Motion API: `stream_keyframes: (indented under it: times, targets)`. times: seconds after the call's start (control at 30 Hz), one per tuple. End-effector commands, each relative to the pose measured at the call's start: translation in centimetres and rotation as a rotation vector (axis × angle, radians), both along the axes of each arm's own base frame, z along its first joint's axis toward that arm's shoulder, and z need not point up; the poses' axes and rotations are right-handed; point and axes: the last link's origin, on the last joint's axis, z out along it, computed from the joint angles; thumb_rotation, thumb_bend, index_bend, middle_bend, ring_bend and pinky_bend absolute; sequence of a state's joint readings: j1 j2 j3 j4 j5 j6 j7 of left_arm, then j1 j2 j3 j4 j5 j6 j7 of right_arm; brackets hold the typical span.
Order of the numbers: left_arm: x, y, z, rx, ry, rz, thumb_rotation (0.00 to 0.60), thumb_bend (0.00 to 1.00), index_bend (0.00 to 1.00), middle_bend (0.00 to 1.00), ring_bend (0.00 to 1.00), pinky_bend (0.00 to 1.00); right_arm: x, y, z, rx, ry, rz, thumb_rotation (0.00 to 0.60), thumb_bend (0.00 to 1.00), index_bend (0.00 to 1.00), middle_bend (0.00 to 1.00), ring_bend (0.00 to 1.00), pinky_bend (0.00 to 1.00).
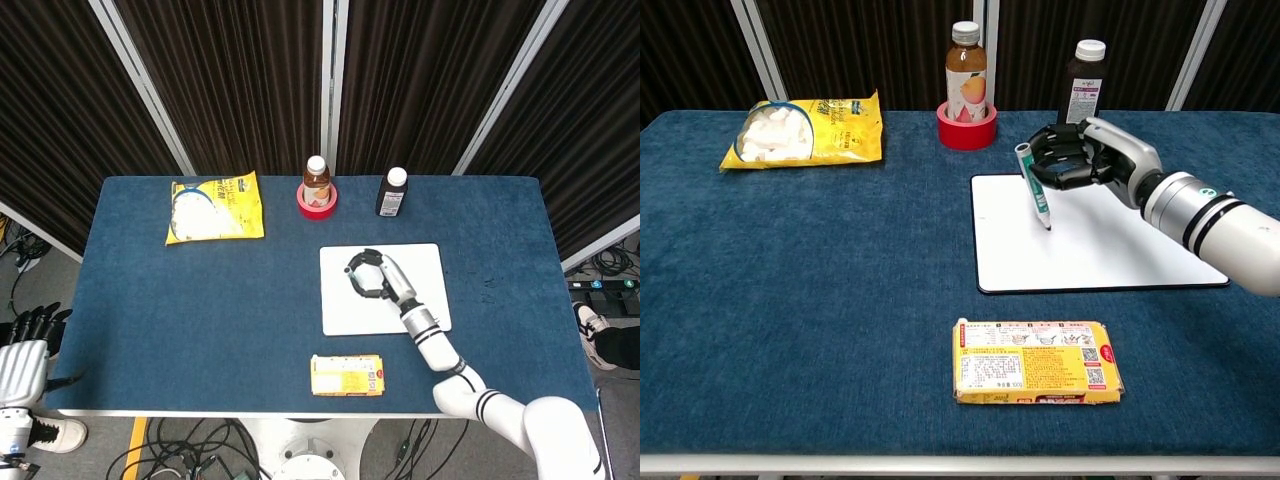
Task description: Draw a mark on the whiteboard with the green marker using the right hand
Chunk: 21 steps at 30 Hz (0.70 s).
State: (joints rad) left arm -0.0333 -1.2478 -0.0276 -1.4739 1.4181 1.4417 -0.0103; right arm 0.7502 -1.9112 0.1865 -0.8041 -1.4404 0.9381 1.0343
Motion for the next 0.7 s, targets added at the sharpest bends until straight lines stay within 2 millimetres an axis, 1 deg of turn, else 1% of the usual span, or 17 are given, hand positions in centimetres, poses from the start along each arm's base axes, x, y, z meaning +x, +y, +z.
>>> stream_keyframes:
  times: [0.03, 0.1, 0.2, 0.43, 0.6, 0.7]
  targets:
    - [0.0, 0.0, 0.0, 0.001, 0.000, -0.001, 0.600, 0.10, 0.16, 0.06, 0.01, 0.00, 0.9, 1.8, -0.6, 0.051, -0.029, 0.053, 0.600, 0.53, 0.59, 0.56, 0.32, 0.10]
    - [0.0, 0.0, 0.0, 0.001, 0.000, -0.002, 0.600, 0.10, 0.16, 0.06, 0.01, 0.00, 1.5, 2.6, -0.8, 0.078, -0.058, 0.071, 0.600, 0.53, 0.59, 0.56, 0.32, 0.10]
    - [0.1, 0.0, 0.0, 0.004, 0.000, -0.004, 0.600, 0.10, 0.16, 0.06, 0.01, 0.00, 1.8, 2.9, -0.3, 0.064, -0.072, 0.081, 0.600, 0.53, 0.59, 0.56, 0.32, 0.10]
    - [-0.1, -0.2, -0.1, 0.001, -0.008, 0.003, 0.600, 0.10, 0.16, 0.06, 0.01, 0.00, 0.4, 1.6, 1.3, 0.002, -0.051, 0.026, 0.600, 0.53, 0.59, 0.56, 0.32, 0.10]
    - [-0.1, -0.1, -0.2, 0.001, -0.008, -0.001, 0.600, 0.10, 0.16, 0.06, 0.01, 0.00, -0.1, 1.1, 1.1, -0.008, -0.030, 0.001, 0.600, 0.53, 0.59, 0.56, 0.32, 0.10]
    - [-0.2, -0.2, -0.1, 0.002, -0.007, 0.003, 0.600, 0.10, 0.16, 0.06, 0.01, 0.00, -0.1, 0.8, 0.8, -0.007, -0.025, -0.003, 0.600, 0.53, 0.59, 0.56, 0.32, 0.10]
